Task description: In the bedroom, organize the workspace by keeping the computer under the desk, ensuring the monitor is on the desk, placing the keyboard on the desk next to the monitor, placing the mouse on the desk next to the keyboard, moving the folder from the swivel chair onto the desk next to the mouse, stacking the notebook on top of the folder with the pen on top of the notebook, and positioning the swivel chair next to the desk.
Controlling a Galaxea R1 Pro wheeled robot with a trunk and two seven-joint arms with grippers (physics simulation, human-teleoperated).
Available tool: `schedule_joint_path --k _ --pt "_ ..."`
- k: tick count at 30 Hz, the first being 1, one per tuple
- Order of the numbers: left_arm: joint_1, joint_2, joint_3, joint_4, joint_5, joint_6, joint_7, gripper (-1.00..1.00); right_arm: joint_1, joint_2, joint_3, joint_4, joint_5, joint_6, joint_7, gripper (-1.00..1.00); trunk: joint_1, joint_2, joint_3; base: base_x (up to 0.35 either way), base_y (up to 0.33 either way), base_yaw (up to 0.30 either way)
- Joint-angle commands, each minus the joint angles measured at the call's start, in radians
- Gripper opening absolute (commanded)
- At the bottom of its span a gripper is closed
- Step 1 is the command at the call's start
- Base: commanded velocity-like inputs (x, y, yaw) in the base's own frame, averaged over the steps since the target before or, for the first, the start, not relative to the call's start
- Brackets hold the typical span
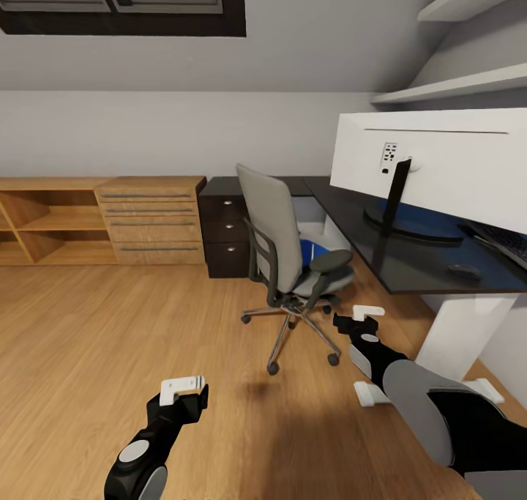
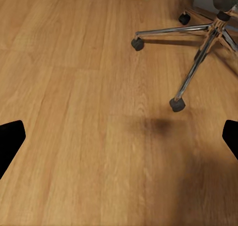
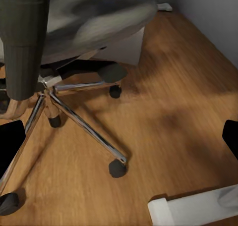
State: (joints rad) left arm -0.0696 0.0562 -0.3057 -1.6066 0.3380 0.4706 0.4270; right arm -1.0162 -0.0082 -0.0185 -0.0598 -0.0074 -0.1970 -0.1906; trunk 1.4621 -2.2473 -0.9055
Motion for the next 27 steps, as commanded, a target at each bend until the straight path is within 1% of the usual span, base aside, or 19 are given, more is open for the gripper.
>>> schedule_joint_path --k 1,10,20,27 --pt "-0.001 0.001 -0.003 -0.002 0.01 0.002 0.011 1.0 -0.001 0.0 -0.001 0.001 -0.001 -0.004 -0.001 1.0 0.004 -0.008 -0.004 0.0 0.0 0.0" --pt "-0.001 0.001 -0.003 -0.002 0.01 0.002 0.011 1.0 -0.001 0.001 -0.003 0.0 -0.013 -0.001 -0.001 1.0 0.038 -0.071 -0.032 0.0 0.0 0.0" --pt "0.0 0.003 -0.003 -0.001 0.01 0.002 0.012 1.0 0.001 -0.002 -0.002 0.004 -0.015 -0.007 0.002 1.0 0.038 -0.071 -0.032 0.0 0.0 0.0" --pt "0.0 0.004 -0.003 0.004 0.01 0.003 0.012 1.0 0.001 0.001 0.0 0.006 -0.016 -0.01 0.004 1.0 0.038 -0.071 -0.032 0.0 0.0 0.0"
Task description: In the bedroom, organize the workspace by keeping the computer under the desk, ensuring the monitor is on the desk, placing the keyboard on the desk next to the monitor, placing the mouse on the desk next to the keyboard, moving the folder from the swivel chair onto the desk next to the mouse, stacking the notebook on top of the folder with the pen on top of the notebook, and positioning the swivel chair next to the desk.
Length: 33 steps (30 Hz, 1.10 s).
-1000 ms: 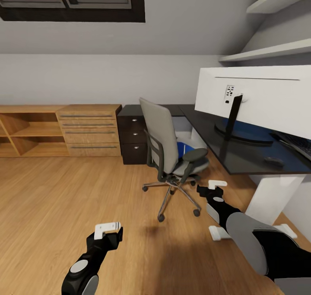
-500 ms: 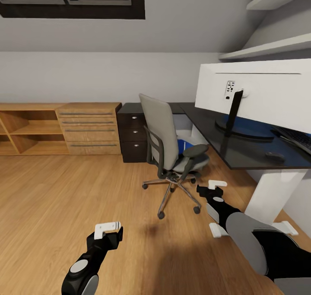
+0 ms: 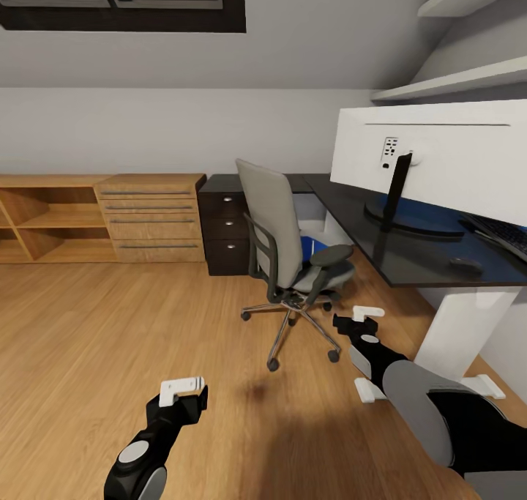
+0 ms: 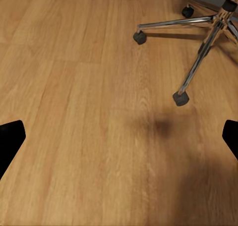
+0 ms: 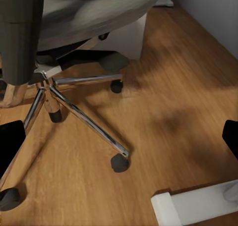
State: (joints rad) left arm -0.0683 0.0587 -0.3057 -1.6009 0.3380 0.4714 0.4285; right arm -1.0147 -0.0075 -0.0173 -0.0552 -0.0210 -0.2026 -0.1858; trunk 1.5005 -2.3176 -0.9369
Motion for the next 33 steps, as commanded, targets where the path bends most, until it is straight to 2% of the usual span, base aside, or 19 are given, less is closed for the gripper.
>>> schedule_joint_path --k 1,5,17,30,32,33 --pt "-0.001 0.001 -0.002 0.0 0.01 0.002 0.01 1.0 -0.001 0.001 -0.001 0.001 -0.003 -0.005 0.0 1.0 0.0 0.0 -0.001 0.0 0.0 0.0" --pt "-0.001 0.002 -0.001 0.001 0.01 0.001 0.01 1.0 0.0 0.001 -0.001 0.002 -0.003 -0.007 0.0 1.0 0.0 0.0 -0.001 0.056 0.0 0.0" --pt "-0.001 0.004 0.003 0.001 0.01 0.001 0.01 1.0 0.0 -0.005 -0.004 -0.001 -0.004 -0.003 -0.005 1.0 0.0 0.0 -0.001 0.26 -0.01 0.0" --pt "-0.001 0.004 0.005 0.001 0.01 0.001 0.01 1.0 0.0 -0.005 -0.005 -0.003 -0.004 0.0 -0.007 1.0 0.0 0.0 -0.001 0.105 -0.078 0.0" --pt "0.001 0.004 0.005 0.001 0.01 0.001 0.01 1.0 0.0 -0.005 -0.005 -0.003 -0.004 -0.001 -0.018 1.0 0.0 0.0 -0.001 0.042 -0.038 0.0" --pt "0.003 0.004 0.005 0.0 0.01 0.001 0.01 1.0 0.0 -0.004 -0.005 -0.004 -0.004 -0.003 -0.052 1.0 0.0 0.0 -0.001 0.013 -0.012 0.0"
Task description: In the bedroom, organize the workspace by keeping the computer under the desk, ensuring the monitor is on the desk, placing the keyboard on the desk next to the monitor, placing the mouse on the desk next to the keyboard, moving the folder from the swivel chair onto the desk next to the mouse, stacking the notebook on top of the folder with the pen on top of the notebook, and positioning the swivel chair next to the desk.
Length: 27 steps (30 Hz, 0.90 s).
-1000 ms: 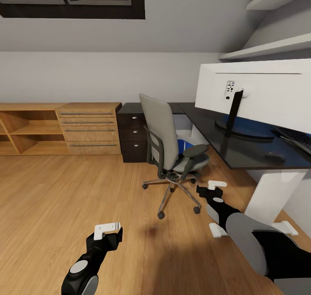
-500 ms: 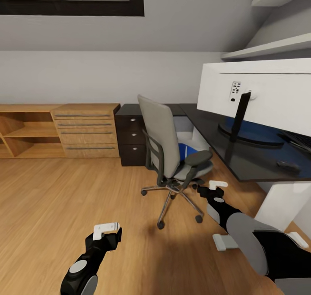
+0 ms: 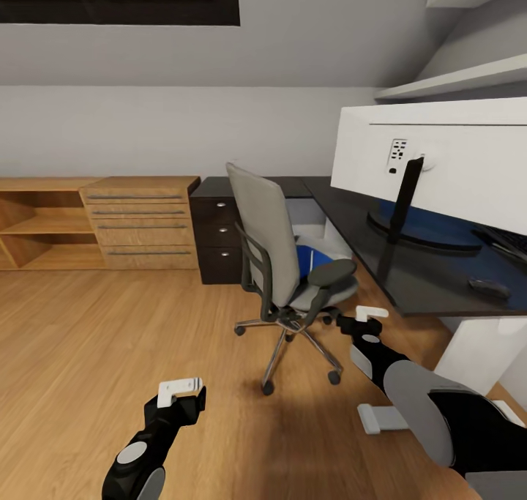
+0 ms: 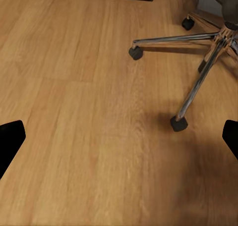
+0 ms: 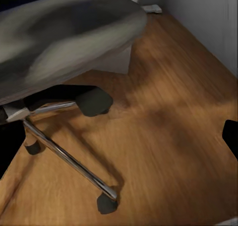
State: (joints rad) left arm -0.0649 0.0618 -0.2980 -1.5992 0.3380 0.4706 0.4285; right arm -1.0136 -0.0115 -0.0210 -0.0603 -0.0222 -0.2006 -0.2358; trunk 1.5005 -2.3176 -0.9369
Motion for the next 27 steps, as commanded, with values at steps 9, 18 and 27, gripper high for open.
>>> schedule_joint_path --k 9,18,27 --pt "0.0 0.0 0.007 -0.01 0.014 0.002 0.009 1.0 -0.001 0.005 -0.001 0.002 -0.004 -0.008 -0.047 1.0 0.008 -0.014 -0.007 0.004 -0.003 0.0" --pt "0.0 -0.002 0.009 -0.011 0.015 0.002 0.009 1.0 -0.001 0.005 0.0 0.003 -0.004 -0.037 -0.048 1.0 0.042 -0.077 -0.035 0.0 0.0 0.0" --pt "0.0 -0.002 0.009 -0.011 0.015 0.002 0.009 1.0 -0.001 0.005 0.0 0.004 -0.005 -0.068 -0.048 1.0 0.057 -0.105 -0.048 0.0 0.0 0.0"
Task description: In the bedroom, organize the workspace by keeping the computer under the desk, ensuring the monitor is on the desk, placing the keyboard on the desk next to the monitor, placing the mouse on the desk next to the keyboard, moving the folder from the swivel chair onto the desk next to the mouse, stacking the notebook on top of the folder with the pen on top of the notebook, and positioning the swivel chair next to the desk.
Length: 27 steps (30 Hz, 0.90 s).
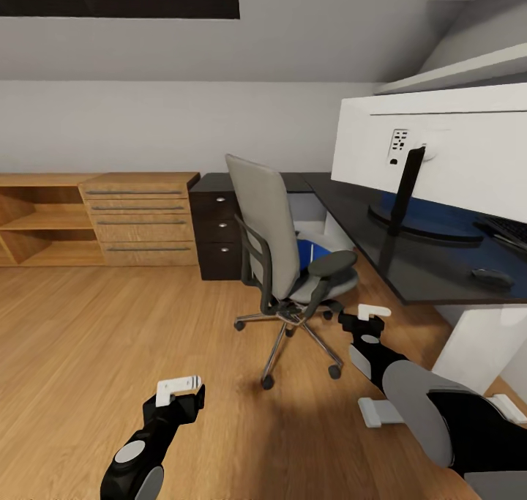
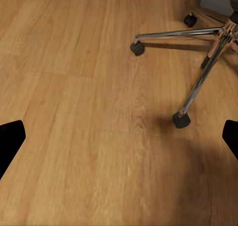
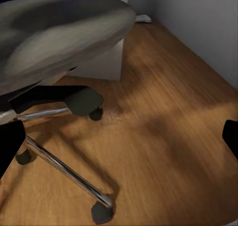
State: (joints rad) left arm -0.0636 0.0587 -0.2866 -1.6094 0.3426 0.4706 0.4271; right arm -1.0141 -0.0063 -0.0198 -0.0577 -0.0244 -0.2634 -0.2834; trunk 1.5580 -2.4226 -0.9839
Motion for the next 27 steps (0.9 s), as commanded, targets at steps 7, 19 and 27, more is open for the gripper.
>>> schedule_joint_path --k 7,19,27 --pt "-0.001 0.004 -0.002 0.002 0.01 0.002 0.011 1.0 0.0 -0.001 -0.002 0.004 -0.001 -0.056 0.001 1.0 0.0 0.0 -0.001 0.0 0.0 0.0" --pt "-0.001 0.004 -0.002 0.007 0.008 0.002 0.012 1.0 0.006 0.003 -0.002 0.007 0.004 -0.107 0.001 1.0 0.0 0.0 -0.001 0.149 0.0 0.0" --pt "-0.001 0.004 -0.002 0.009 0.007 0.002 0.012 1.0 0.007 0.003 0.0 0.007 0.004 -0.108 0.001 1.0 0.0 0.0 -0.001 0.16 0.0 0.0"
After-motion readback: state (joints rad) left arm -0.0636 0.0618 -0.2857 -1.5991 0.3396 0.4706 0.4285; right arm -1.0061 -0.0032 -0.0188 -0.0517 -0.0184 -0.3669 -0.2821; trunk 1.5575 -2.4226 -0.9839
